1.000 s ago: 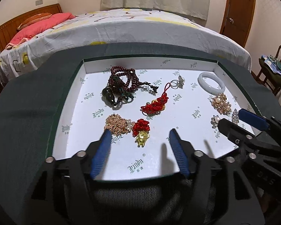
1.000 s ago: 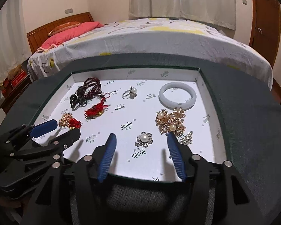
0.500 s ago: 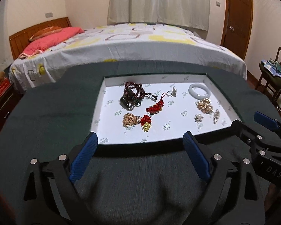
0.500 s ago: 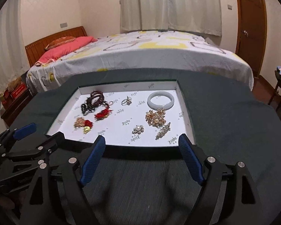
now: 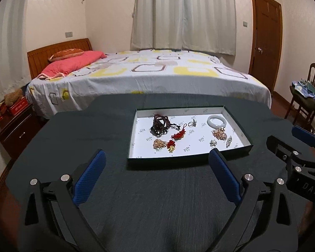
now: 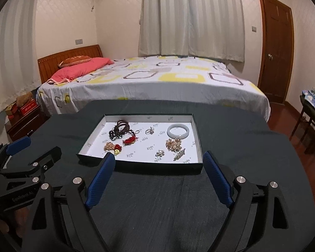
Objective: Organize jewelry
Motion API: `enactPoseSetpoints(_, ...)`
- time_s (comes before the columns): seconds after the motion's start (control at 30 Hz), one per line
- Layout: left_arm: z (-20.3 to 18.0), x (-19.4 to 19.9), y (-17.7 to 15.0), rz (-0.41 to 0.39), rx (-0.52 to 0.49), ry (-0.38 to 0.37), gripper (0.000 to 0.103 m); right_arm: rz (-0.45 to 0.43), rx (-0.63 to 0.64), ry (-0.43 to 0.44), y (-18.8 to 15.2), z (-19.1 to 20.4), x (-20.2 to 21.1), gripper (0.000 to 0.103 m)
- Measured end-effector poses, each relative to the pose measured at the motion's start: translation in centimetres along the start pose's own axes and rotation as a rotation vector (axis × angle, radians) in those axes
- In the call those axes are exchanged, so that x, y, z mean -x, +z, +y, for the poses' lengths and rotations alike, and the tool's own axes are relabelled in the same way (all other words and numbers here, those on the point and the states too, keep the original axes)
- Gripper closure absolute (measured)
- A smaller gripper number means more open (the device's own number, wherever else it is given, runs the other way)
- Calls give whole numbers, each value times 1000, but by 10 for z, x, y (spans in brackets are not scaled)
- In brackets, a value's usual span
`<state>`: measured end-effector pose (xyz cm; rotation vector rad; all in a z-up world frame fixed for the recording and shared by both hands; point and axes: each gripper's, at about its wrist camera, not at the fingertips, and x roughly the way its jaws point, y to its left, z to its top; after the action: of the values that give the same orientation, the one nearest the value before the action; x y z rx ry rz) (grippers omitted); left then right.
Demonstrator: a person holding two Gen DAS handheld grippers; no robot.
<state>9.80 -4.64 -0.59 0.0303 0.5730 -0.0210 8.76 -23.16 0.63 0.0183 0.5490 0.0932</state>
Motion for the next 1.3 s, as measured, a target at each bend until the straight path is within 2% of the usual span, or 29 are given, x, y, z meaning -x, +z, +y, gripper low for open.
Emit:
enactPoseSetpoints(0.23,7,27,-1,-28,24,12,5,-50,7,-3,4,5,29,20)
enactPoseSetpoints(0.5,12,48,-1,-64,47,10,4,-76,13,-20,3,7,43,19)
enactPoseSetpoints(1.3,19,60,-2,-77,65,24,4,-88,19,-26,1,13,49,19)
